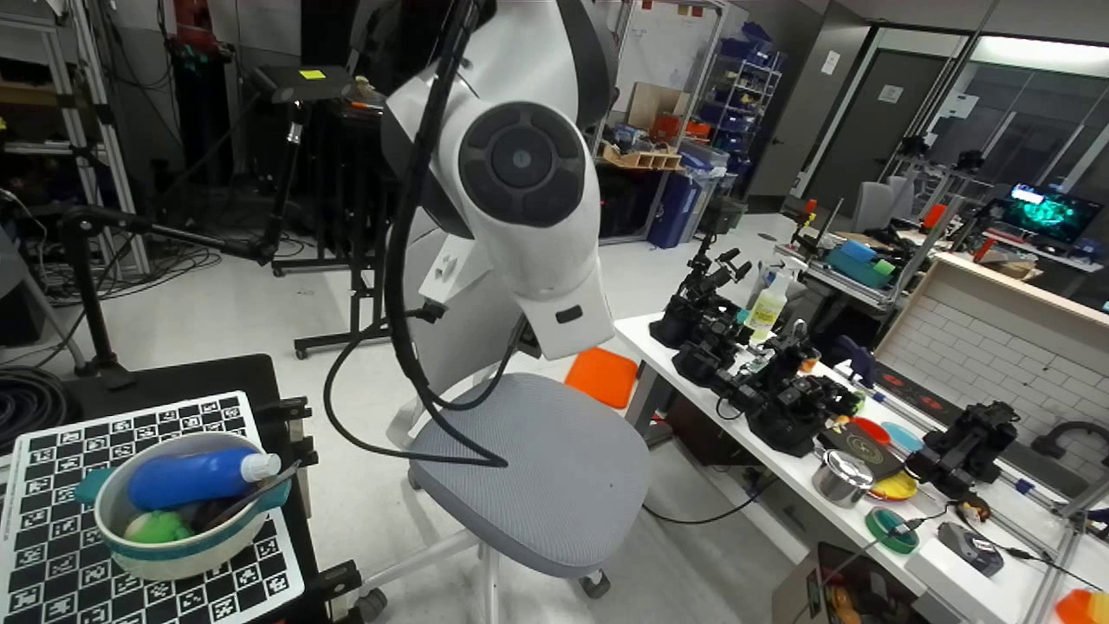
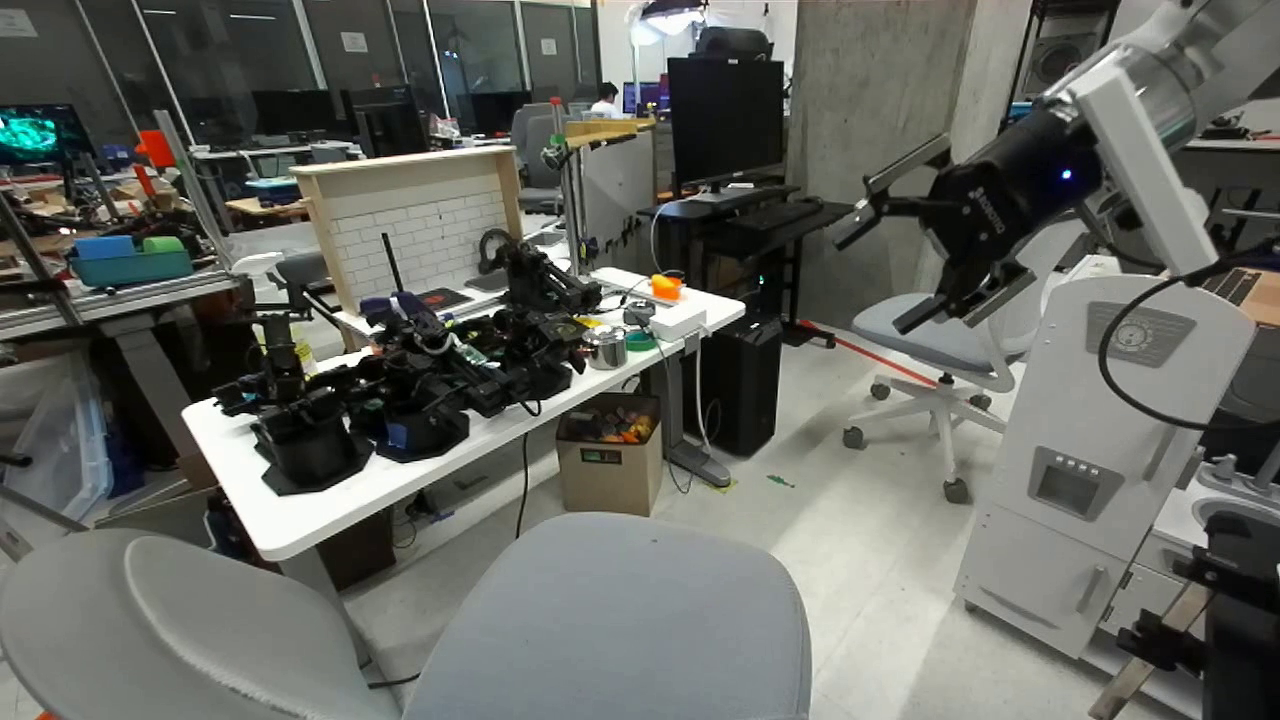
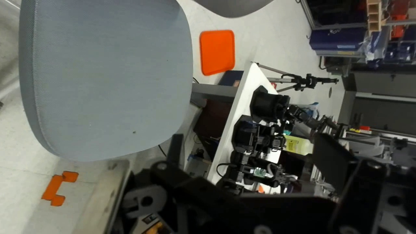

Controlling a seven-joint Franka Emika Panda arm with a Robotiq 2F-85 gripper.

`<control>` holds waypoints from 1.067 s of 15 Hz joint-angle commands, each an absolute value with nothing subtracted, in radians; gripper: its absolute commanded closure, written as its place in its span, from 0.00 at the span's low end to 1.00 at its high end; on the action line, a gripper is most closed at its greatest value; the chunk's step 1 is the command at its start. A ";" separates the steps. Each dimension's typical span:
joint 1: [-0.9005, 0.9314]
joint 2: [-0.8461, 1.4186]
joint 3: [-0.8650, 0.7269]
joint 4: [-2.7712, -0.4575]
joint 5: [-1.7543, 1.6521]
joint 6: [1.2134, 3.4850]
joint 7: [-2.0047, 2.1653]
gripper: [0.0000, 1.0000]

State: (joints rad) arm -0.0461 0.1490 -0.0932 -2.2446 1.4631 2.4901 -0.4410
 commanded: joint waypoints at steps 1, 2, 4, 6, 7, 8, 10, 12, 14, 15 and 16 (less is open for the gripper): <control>-0.054 0.040 -0.091 -2.305 1.308 2.420 -0.386 0.00; -0.059 0.026 -0.093 -2.309 1.251 2.389 -0.353 0.00; -0.064 0.008 -0.095 -2.322 1.111 2.318 -0.260 0.00; -0.062 0.038 -0.086 -2.300 1.163 2.355 -0.295 0.00; -0.062 0.032 -0.086 -2.306 1.146 2.345 -0.283 0.00; -0.062 0.031 -0.087 -2.310 1.141 2.343 -0.280 0.00; -0.062 0.031 -0.087 -2.312 1.139 2.342 -0.280 0.00; -0.062 0.031 -0.087 -2.312 1.139 2.342 -0.280 0.00; -0.062 0.031 -0.087 -2.312 1.139 2.342 -0.280 0.00; -0.062 0.031 -0.087 -2.312 1.139 2.342 -0.280 0.00; -0.062 0.031 -0.087 -2.312 1.139 2.342 -0.280 0.00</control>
State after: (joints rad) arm -0.0533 0.0312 -0.0947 -2.3130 1.1413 2.3432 -0.2829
